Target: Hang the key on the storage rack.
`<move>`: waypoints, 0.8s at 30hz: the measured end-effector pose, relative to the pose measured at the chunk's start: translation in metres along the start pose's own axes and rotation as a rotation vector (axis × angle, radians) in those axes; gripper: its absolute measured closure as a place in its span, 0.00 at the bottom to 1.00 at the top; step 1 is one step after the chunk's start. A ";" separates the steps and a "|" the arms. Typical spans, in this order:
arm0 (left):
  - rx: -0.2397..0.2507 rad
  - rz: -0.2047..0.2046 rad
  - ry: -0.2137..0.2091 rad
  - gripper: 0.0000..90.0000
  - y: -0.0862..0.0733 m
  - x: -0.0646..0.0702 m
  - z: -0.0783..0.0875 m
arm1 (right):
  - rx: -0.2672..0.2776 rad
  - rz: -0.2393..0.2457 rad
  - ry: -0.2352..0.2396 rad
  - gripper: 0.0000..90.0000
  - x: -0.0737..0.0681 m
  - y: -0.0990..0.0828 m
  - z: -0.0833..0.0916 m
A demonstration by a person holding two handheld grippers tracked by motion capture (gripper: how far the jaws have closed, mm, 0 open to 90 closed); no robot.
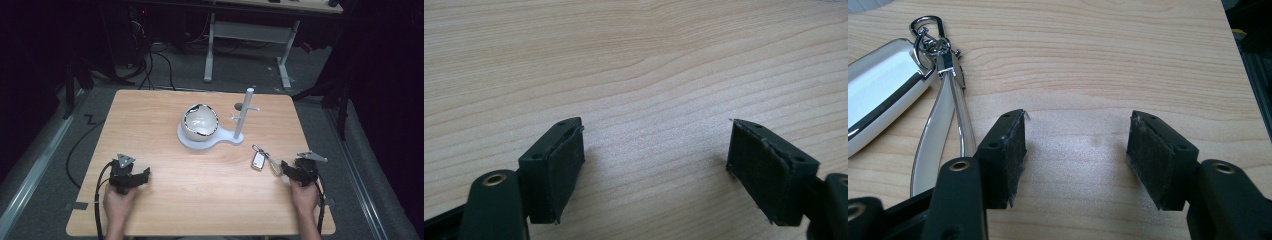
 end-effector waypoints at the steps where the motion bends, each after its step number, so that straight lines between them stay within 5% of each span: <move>1: 0.000 0.000 0.000 0.26 0.000 0.000 0.000 | -0.001 -0.002 0.001 0.45 0.000 0.000 0.000; 24: -0.002 0.004 -0.006 0.25 0.000 0.000 0.000 | 0.000 -0.002 0.007 0.45 -0.003 0.000 0.001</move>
Point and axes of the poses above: each handheld gripper's, and its own axes: z roughly backward along the jaws, y roughly out of its top, x roughly to its right, the point moved 8 cm from there along -z, roughly forward along the jaws, and after that the axes turned 11 degrees about z, right-handed, at the moved point
